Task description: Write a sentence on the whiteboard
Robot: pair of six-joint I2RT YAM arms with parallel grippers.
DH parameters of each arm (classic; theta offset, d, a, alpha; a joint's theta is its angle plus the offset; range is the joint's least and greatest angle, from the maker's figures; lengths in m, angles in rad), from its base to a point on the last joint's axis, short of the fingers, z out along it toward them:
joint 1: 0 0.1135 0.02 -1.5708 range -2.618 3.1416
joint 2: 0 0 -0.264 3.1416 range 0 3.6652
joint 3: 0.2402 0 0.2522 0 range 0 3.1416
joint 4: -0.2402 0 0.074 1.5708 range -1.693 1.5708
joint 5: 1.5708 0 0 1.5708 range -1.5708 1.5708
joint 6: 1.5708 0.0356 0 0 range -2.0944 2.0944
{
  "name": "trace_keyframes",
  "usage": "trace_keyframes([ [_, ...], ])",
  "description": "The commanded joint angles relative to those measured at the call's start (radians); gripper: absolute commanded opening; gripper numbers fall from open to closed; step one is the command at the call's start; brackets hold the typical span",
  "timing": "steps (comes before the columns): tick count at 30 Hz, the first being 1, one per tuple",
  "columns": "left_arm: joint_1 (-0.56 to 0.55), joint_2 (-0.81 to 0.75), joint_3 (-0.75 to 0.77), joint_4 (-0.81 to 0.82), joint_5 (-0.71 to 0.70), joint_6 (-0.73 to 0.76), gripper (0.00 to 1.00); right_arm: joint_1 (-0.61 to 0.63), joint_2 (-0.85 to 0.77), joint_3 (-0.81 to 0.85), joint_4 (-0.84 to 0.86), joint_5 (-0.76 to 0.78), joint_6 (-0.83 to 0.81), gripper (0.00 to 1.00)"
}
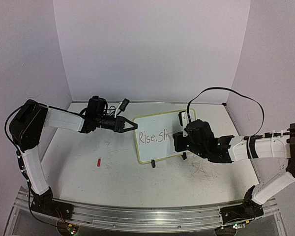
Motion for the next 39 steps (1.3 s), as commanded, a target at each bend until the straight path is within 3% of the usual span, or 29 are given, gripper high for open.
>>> trace_keyframes([
  [1,-0.011,-0.016,0.028,-0.056,-0.031,0.017,0.00,0.003,-0.004,0.004,-0.016,0.031,0.023,0.00],
  [24,-0.013,-0.020,0.028,-0.060,-0.035,0.020,0.00,0.043,-0.084,-0.016,-0.029,0.039,0.059,0.00],
  [39,-0.013,-0.022,0.027,-0.064,-0.035,0.023,0.00,0.008,-0.003,0.056,-0.004,0.064,0.002,0.00],
])
